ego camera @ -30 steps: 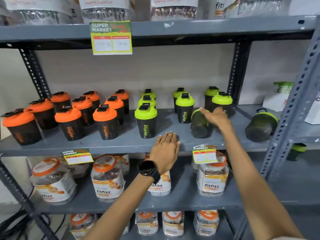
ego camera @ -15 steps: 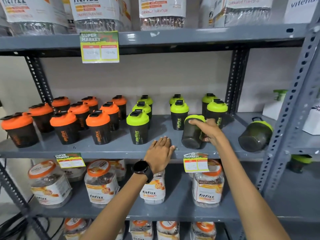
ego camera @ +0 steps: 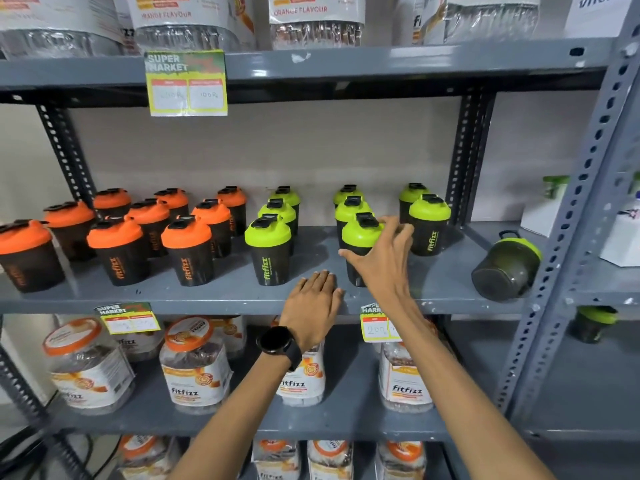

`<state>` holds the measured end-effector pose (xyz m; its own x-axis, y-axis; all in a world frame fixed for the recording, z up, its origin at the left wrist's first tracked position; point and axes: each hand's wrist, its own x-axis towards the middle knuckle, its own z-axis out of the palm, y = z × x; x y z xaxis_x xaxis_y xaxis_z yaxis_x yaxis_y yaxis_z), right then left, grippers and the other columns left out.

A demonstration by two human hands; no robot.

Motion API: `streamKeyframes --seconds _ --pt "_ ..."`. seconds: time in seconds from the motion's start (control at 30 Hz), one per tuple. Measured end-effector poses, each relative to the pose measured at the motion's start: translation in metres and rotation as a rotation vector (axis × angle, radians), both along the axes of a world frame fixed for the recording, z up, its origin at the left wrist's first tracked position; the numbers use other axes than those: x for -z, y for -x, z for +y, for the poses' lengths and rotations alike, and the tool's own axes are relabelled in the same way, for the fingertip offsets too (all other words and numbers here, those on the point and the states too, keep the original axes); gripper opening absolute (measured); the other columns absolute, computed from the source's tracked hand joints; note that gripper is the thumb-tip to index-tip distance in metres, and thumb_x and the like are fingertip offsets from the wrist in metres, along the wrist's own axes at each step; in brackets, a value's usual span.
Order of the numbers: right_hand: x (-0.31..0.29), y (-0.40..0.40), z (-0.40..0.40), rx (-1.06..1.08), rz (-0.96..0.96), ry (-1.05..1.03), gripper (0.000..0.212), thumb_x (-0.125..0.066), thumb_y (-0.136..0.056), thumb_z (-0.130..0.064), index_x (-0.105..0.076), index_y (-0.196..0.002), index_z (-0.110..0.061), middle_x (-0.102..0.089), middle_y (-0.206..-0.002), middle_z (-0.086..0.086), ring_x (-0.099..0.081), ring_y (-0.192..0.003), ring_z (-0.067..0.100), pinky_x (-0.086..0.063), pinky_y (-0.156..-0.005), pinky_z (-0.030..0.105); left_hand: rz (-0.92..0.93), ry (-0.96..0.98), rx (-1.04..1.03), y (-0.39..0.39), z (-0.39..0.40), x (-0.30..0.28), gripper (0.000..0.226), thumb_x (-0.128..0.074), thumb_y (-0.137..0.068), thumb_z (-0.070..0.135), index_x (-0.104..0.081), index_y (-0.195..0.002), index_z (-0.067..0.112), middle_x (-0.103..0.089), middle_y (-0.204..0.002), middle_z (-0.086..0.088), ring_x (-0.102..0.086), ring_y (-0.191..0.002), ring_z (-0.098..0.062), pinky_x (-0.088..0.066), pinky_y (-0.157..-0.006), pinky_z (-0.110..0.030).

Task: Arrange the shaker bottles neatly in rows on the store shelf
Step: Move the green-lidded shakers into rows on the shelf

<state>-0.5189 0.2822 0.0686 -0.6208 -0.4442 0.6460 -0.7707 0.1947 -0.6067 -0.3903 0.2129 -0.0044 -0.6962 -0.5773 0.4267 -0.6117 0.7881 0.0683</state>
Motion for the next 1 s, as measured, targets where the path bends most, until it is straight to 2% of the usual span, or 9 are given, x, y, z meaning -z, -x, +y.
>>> streamKeyframes --seconds 0.23,0.33,0.43,0.53,0.6,0.77,0.9,1.0 --pt "0.003 -0.001 -0.006 0.015 0.046 -0.021 0.098 -0.088 -0.056 -0.056 -0.038 -0.128 -0.011 -0.035 -0.124 0.013 -0.047 -0.110 0.028 -0.053 -0.090 0.037 -0.013 0.009 -0.006 0.000 0.003 -0.002 0.055 -0.019 -0.106 0.039 -0.035 -0.150 0.011 -0.038 -0.157 -0.008 -0.031 -0.147 -0.021 -0.019 -0.122 -0.037" --pt "0.005 0.000 0.002 -0.014 0.056 -0.013 0.103 -0.080 -0.058 -0.068 -0.037 -0.133 -0.012 -0.036 -0.125 0.013 -0.047 -0.111 0.029 -0.050 -0.090 0.037 -0.018 0.022 -0.019 0.000 0.005 -0.002 0.055 -0.019 -0.106 0.039 -0.036 -0.150 0.011 -0.039 -0.157 -0.008 -0.032 -0.147 -0.021 -0.020 -0.122 -0.038" --pt "0.009 0.007 0.025 -0.016 0.072 0.067 0.080 -0.063 -0.078 -0.069 -0.041 -0.130 -0.013 -0.040 -0.120 0.010 -0.048 -0.108 0.028 -0.050 -0.087 0.040 0.010 0.022 -0.080 0.000 0.016 0.002 0.054 -0.020 -0.106 0.037 -0.038 -0.148 0.009 -0.040 -0.156 -0.011 -0.032 -0.146 -0.024 -0.020 -0.121 -0.040" --pt "0.005 0.028 0.057 0.068 0.100 0.064 0.052 -0.062 -0.091 -0.046 -0.047 -0.123 -0.008 -0.045 -0.117 0.014 -0.048 -0.107 0.030 -0.047 -0.085 0.040 0.031 0.031 -0.105 0.000 0.030 0.008 0.054 -0.018 -0.105 0.035 -0.037 -0.148 0.007 -0.040 -0.155 -0.013 -0.033 -0.146 -0.028 -0.019 -0.122 -0.043" --pt "-0.003 0.049 0.075 0.152 0.094 -0.028 0.044 -0.063 -0.092 -0.036 -0.051 -0.121 -0.005 -0.048 -0.119 0.019 -0.047 -0.112 0.035 -0.045 -0.088 0.041 0.037 0.031 -0.110 0.001 0.033 0.009 0.055 -0.016 -0.104 0.034 -0.039 -0.146 0.007 -0.042 -0.154 -0.014 -0.034 -0.145 -0.029 -0.020 -0.122 -0.044" --pt "-0.032 0.096 0.088 0.378 0.098 -0.306 0.048 -0.062 -0.093 -0.032 -0.051 -0.123 0.004 -0.047 -0.126 0.028 -0.043 -0.118 0.045 -0.043 -0.095 0.050 0.019 0.025 -0.090 0.012 0.026 0.004 0.055 -0.012 -0.102 0.037 -0.049 -0.131 0.009 -0.055 -0.138 -0.012 -0.045 -0.133 -0.030 -0.030 -0.116 -0.046" --pt "-0.050 0.125 0.075 0.481 -0.031 -0.634 0.067 -0.066 -0.087 -0.036 -0.044 -0.135 0.006 -0.036 -0.140 0.033 -0.031 -0.131 0.050 -0.035 -0.106 0.053 0.008 0.018 -0.101 0.016 0.025 0.002 0.047 -0.021 -0.104 0.036 -0.053 -0.125 0.008 -0.059 -0.129 -0.011 -0.050 -0.125 -0.031 -0.036 -0.110 -0.046" --pt "-0.056 0.136 0.063 0.564 -0.125 -0.879 0.078 -0.066 -0.087 -0.039 -0.033 -0.144 0.003 -0.023 -0.150 0.038 -0.018 -0.140 0.057 -0.026 -0.112 0.062 0.003 0.023 -0.110 0.016 0.026 0.003 0.047 -0.022 -0.104 0.036 -0.053 -0.126 0.008 -0.059 -0.130 -0.012 -0.050 -0.126 -0.031 -0.036 -0.111 -0.046"
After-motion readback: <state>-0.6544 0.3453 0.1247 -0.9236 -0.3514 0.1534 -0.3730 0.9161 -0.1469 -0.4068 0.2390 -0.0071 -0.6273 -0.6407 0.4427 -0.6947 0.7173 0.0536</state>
